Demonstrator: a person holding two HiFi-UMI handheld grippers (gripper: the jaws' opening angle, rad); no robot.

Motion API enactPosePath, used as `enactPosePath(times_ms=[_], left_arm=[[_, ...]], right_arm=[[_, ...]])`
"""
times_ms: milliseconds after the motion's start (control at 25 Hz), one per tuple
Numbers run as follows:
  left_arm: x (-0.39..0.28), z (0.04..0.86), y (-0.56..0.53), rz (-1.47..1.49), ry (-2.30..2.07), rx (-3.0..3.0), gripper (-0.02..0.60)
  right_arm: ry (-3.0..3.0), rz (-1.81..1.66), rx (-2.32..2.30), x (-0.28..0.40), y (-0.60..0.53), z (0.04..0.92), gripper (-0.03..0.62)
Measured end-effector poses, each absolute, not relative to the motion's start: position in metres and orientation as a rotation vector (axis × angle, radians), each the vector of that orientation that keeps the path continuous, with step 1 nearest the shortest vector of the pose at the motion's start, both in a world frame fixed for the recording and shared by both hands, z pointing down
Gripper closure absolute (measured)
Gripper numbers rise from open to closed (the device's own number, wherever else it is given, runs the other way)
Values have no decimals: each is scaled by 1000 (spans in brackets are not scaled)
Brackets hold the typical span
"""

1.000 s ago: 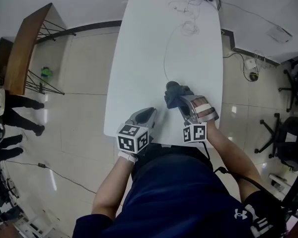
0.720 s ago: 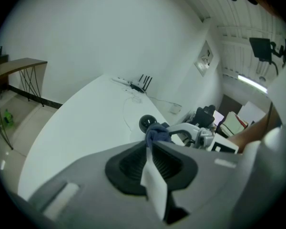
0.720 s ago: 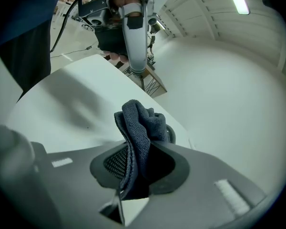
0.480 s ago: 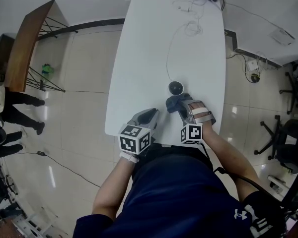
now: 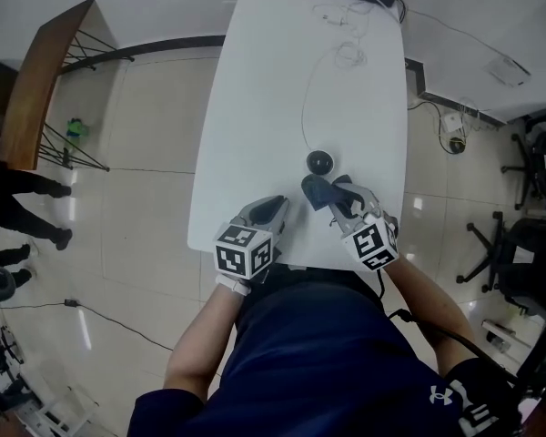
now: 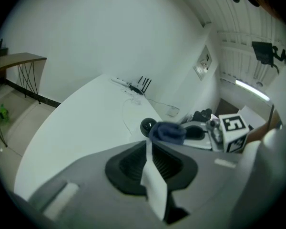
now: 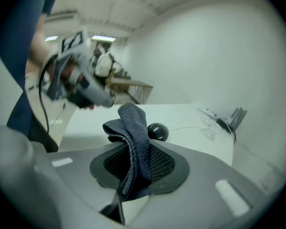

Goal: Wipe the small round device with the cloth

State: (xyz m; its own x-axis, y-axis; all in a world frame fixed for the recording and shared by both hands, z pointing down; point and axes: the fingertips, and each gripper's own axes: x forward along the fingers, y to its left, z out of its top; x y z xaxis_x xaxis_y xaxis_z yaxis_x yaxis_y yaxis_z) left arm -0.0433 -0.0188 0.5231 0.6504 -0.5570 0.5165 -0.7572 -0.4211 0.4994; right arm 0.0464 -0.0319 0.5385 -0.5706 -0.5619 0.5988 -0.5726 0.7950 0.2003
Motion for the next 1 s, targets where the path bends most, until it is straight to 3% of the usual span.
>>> enactPosePath(times_ms=[240,440,680,1000], left_arm=[[-53,518,-27,321,-1003,2161,545],[-68,519,-27,320,-998,2167,547],[-88,529,-21,356,-975,2159,548],[-97,537,-17,370,-928,2170,548]], right_arm=[[-2240,214,1306,79,-93,476,505],[-2064,-103,1244,36,-94,464,505],[-1978,-263,1055,-10,-58,510,503],[-1944,47,1025,-9,-47,585,505]])
